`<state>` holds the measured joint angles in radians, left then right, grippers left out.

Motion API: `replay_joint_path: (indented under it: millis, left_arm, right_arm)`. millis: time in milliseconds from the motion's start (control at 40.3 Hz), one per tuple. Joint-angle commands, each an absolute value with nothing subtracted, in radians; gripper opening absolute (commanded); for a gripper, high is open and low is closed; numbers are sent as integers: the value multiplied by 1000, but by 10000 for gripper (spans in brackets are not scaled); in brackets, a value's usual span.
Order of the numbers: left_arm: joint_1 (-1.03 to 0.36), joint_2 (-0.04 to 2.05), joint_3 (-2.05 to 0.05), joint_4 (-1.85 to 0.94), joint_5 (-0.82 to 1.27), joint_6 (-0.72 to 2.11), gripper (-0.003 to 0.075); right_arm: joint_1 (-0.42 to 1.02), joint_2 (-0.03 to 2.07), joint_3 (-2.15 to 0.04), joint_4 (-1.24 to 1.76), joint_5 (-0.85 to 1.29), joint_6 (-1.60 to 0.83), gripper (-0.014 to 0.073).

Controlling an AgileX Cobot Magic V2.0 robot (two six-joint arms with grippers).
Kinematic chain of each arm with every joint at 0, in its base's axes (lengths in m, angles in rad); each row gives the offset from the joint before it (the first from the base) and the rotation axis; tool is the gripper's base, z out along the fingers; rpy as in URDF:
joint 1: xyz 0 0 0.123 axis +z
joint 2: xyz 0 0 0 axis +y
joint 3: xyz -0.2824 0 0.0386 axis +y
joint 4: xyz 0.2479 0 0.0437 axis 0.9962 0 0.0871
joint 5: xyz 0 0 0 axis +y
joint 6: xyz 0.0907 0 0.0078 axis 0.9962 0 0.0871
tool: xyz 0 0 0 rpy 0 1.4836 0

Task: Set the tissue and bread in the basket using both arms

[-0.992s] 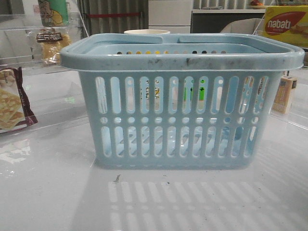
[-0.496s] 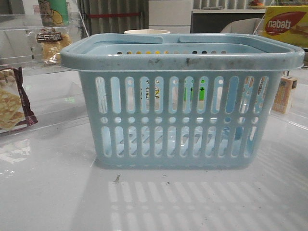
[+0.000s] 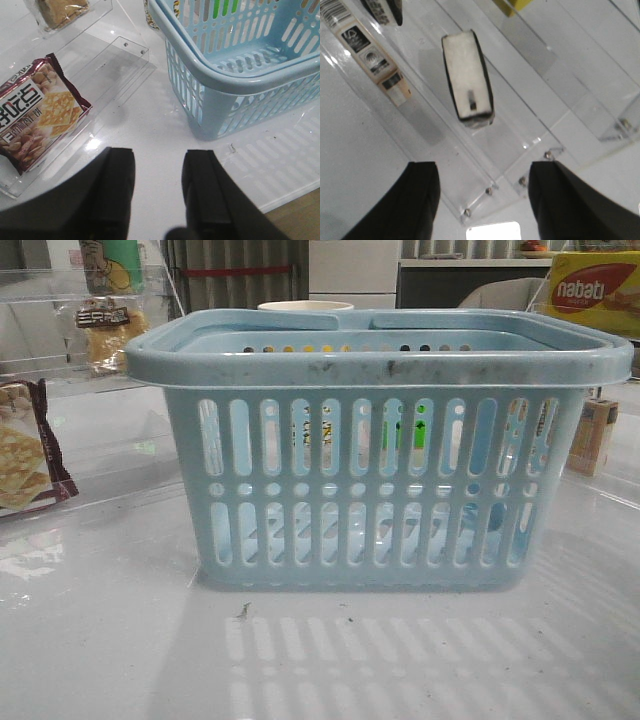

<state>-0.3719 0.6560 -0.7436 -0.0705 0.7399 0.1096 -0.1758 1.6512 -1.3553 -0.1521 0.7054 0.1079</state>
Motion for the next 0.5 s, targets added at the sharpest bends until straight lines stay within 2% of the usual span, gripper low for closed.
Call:
replay_joint_path:
  millis: [0,198,372,421,471]
  left_arm:
    - [-378,660,-771,-81,662,112,266]
    - [-378,660,-771,-81,662,112,209]
    - [-378,660,-771,-81,662,112,161]
    - [-378,660,-771,-81,662,112,148]
    - [-378,660,-771,-81,662,112,137]
  right_arm:
    - [-180,1680,-1449,-191,642,106,507]
    - [-180,1781,-1531,-202,621,106,484]
    - [-180,1801,-1536,-200,618,106,239]
    - [-179,1795,-1536,-200,626,106,192]
    - [-178,1782,-1536,-200,629,106,181]
